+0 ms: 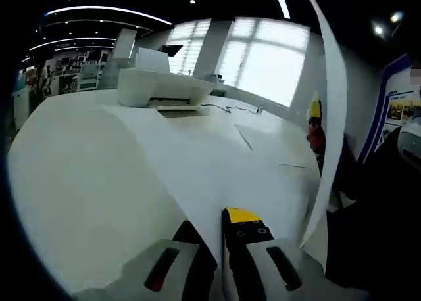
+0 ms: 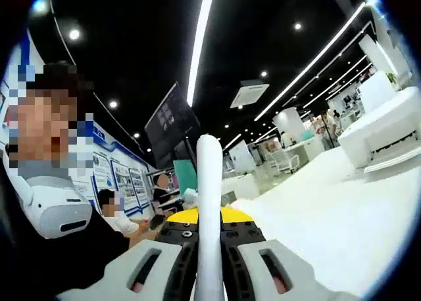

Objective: Organize the stack of printing papers by aligning and flattening the scattered papers on the table

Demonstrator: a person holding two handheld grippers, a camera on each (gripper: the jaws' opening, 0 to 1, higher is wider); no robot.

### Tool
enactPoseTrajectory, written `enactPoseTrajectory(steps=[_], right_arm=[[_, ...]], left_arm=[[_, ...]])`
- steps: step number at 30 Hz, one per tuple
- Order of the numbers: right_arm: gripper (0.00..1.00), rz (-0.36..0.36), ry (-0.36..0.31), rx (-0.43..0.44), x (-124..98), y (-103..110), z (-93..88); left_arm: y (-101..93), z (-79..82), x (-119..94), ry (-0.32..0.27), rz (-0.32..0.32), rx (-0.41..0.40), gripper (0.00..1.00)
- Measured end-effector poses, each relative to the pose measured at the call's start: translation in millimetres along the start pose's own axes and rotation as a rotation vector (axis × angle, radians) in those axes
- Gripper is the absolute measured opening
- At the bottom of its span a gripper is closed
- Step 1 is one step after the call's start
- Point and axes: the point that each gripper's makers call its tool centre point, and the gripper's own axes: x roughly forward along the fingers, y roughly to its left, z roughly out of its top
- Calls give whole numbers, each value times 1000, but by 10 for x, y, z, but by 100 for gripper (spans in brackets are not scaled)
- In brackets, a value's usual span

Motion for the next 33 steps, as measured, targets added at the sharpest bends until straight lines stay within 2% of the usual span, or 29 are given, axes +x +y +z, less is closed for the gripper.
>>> enactPoseTrajectory(steps=[5,12,22,29,33], right_arm=[[5,-89,22,-20,-59,-208,-124],[5,-178,61,-58,-100,-392,-264],[5,-260,95,-91,-151,-595,-354],[5,-304,125,-122,-204,-705,-358],[5,-325,141,-134,-271,-773,-337]], left_arm=[[-1,-1,7,-5,-5,-7,7],[2,-32,27,-10,-14,-23,7],[-42,-41,25,-67,-82,-86,8],[-57,-64,-1,-123,-136,-160,8],[-84,-59,-20,-124,-138,-153,9]])
